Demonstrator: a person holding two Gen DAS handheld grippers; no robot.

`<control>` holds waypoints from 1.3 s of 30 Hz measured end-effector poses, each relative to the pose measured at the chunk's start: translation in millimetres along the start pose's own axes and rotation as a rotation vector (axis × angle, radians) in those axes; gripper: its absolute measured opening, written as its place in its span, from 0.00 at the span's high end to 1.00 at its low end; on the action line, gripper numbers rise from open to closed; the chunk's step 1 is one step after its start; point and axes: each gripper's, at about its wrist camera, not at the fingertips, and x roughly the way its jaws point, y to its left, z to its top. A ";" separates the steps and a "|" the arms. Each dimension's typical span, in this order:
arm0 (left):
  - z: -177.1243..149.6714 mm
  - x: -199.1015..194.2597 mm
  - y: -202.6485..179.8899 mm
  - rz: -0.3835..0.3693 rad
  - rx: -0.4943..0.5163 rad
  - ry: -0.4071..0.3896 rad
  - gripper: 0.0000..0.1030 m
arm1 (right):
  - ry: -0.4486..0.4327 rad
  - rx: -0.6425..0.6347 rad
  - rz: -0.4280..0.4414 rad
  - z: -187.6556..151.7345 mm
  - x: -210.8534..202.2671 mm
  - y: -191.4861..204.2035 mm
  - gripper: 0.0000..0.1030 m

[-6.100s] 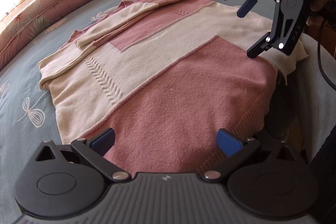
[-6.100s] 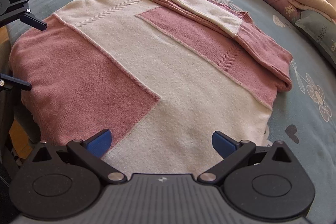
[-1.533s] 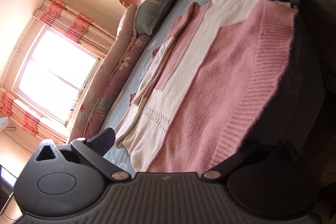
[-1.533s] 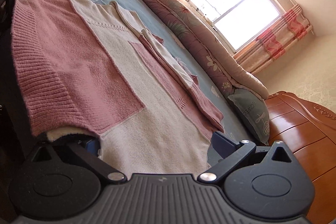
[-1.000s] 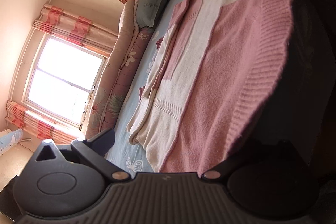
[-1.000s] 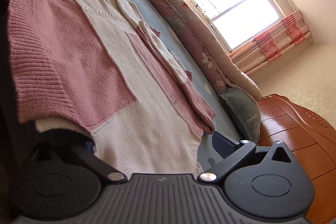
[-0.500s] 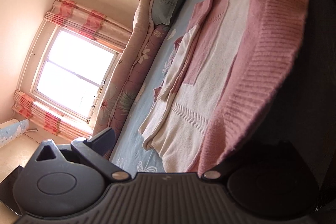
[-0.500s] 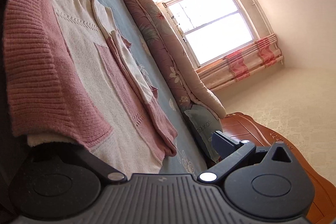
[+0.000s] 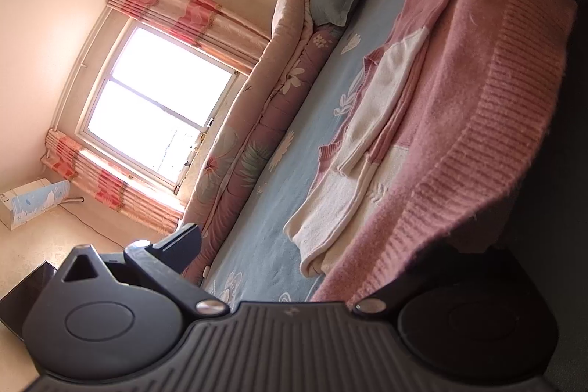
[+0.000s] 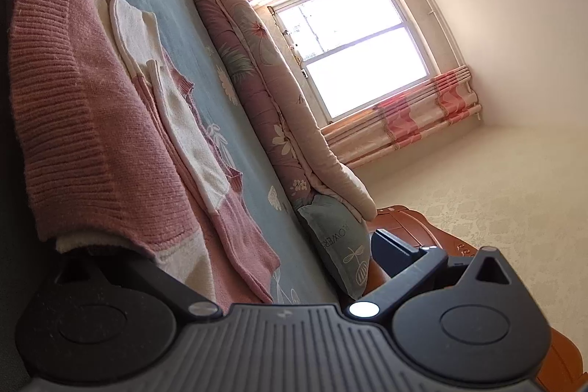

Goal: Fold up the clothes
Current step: 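Lower the held pink hem onto the collar with both grippers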

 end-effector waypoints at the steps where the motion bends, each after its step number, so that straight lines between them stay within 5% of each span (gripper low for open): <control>1: 0.4 3.7 2.0 0.001 -0.006 0.004 0.00 | 0.000 -0.001 0.001 1.8 5.2 -0.9 0.00; 28: 19.8 156.3 40.5 0.042 -0.071 0.069 0.00 | 0.010 -0.012 0.012 35.5 183.8 -16.6 0.00; 39: 9.4 225.2 31.3 -0.037 -0.112 0.154 0.00 | 0.078 0.026 0.190 39.4 261.0 10.5 0.00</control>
